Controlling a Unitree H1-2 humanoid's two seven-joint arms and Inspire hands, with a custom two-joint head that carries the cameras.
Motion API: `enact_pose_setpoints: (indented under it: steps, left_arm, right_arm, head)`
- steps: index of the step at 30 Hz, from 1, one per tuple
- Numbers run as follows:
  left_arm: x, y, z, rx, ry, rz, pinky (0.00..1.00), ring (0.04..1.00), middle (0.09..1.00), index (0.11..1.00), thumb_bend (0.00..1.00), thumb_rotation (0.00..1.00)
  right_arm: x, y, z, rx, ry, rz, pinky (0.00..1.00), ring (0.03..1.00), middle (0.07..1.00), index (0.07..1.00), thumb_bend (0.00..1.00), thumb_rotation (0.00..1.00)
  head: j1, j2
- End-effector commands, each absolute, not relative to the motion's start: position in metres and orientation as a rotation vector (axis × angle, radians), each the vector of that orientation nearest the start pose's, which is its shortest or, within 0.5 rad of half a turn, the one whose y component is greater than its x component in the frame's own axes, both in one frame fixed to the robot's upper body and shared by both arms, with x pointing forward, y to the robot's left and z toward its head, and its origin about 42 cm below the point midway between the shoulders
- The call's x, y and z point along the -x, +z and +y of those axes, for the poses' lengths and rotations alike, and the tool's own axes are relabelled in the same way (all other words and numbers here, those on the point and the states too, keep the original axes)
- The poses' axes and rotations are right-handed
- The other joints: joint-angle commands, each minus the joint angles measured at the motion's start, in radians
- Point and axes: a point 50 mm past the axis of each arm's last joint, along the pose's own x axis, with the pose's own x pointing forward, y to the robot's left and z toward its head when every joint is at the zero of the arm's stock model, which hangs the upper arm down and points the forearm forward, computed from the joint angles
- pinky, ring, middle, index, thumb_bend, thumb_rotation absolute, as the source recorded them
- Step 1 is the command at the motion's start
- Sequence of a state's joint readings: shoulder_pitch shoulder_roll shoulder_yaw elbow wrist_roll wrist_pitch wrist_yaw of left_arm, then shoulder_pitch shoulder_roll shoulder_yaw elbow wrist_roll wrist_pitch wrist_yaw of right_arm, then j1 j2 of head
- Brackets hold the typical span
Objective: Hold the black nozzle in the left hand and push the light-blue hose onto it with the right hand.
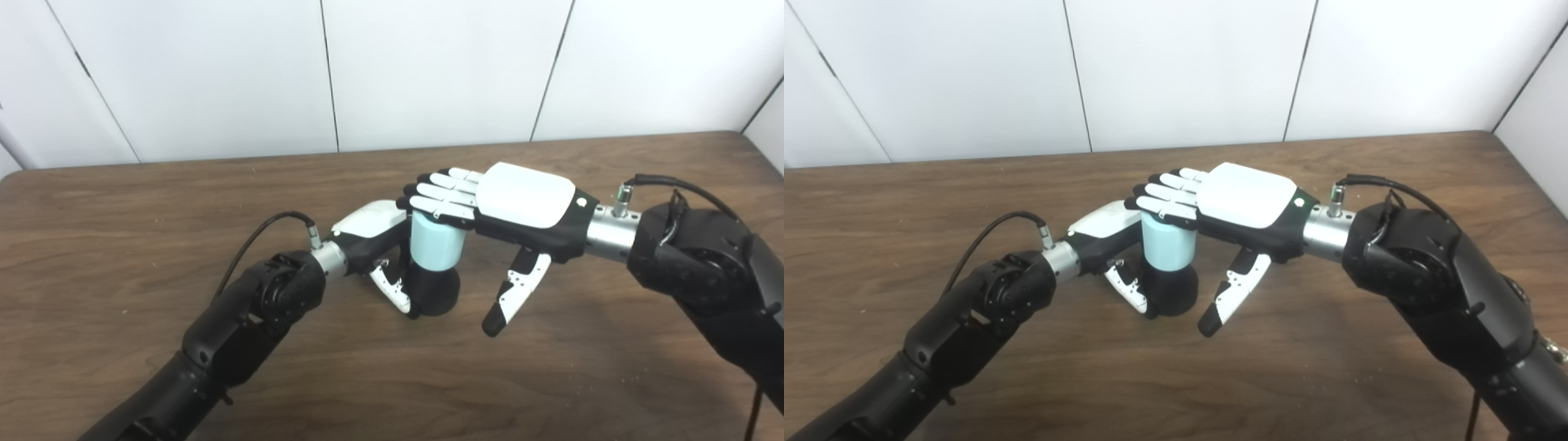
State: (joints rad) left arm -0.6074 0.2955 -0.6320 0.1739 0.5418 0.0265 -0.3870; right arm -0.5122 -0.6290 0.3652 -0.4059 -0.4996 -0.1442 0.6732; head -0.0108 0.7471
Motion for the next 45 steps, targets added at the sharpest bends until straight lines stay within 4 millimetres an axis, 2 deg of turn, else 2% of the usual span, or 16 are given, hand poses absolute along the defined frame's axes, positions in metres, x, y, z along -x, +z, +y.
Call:
enact_pose_setpoints:
  steps: [1,9,12,18,27,34,36,38,39,41,42,45]
  left_arm:
    - [-0.399,0.151,0.131,-1.211,-0.953,-0.080,1.00,0.591,0.492,0.478,0.53,0.00]
    - [-0.399,0.152,0.130,-1.215,-0.959,-0.078,1.00,0.591,0.495,0.477,0.53,0.00]
    - [-0.399,0.153,0.130,-1.213,-0.959,-0.076,1.00,0.591,0.495,0.477,0.53,0.00]
    - [-0.400,0.154,0.135,-1.225,-0.952,-0.077,1.00,0.599,0.497,0.475,0.53,0.00]
    - [-0.403,0.156,0.134,-1.227,-0.948,-0.090,1.00,0.597,0.503,0.472,0.52,0.00]
    - [-0.403,0.155,0.135,-1.225,-0.948,-0.091,1.00,0.596,0.503,0.472,0.52,0.00]
    - [-0.402,0.155,0.135,-1.226,-0.948,-0.093,1.00,0.596,0.503,0.472,0.52,0.00]
    - [-0.402,0.155,0.135,-1.228,-0.948,-0.095,1.00,0.595,0.503,0.472,0.52,0.00]
    - [-0.402,0.154,0.135,-1.228,-0.948,-0.094,1.00,0.595,0.503,0.472,0.52,0.00]
    - [-0.402,0.154,0.135,-1.225,-0.948,-0.090,1.00,0.596,0.503,0.472,0.52,0.00]
    - [-0.402,0.154,0.135,-1.224,-0.948,-0.087,1.00,0.596,0.504,0.472,0.52,0.00]
    - [-0.402,0.154,0.135,-1.222,-0.946,-0.080,1.00,0.597,0.505,0.471,0.52,0.00]
  right_arm:
    - [-0.331,0.284,-0.206,1.436,1.027,-0.534,1.00,1.000,1.000,1.000,0.84,1.00]
    - [-0.336,0.286,-0.201,1.434,1.043,-0.530,1.00,1.000,1.000,1.000,0.84,1.00]
    - [-0.335,0.285,-0.203,1.432,1.041,-0.525,1.00,1.000,1.000,1.000,0.84,1.00]
    - [-0.329,0.280,-0.221,1.430,1.024,-0.476,1.00,1.000,1.000,0.999,0.84,1.00]
    - [-0.319,0.276,-0.227,1.407,1.030,-0.381,1.00,1.000,1.000,0.993,0.85,1.00]
    - [-0.321,0.283,-0.225,1.390,1.027,-0.395,1.00,1.000,1.000,1.000,0.86,1.00]
    - [-0.324,0.292,-0.224,1.369,1.000,-0.443,1.00,1.000,1.000,1.000,0.84,0.97]
    - [-0.326,0.304,-0.223,1.304,0.931,-0.528,0.99,1.000,1.000,1.000,0.80,0.85]
    - [-0.326,0.311,-0.220,1.227,0.863,-0.587,0.99,1.000,1.000,1.000,0.79,0.82]
    - [-0.327,0.325,-0.216,1.057,0.702,-0.666,0.86,0.947,0.981,1.000,0.72,0.59]
    - [-0.327,0.331,-0.214,0.990,0.635,-0.678,0.80,0.916,0.957,0.978,0.71,0.52]
    - [-0.333,0.347,-0.214,0.820,0.498,-0.642,0.66,0.828,0.898,0.908,0.70,0.41]
  head:
    - [-0.001,0.001]
    - [-0.003,0.002]
    - [-0.001,0.002]
    - [-0.007,0.004]
    - [-0.005,0.004]
    - [-0.003,0.005]
    - [-0.002,0.004]
    - [-0.002,0.004]
    - [-0.003,0.002]
    - [-0.003,0.002]
    - [-0.003,0.002]
    - [-0.008,-0.002]
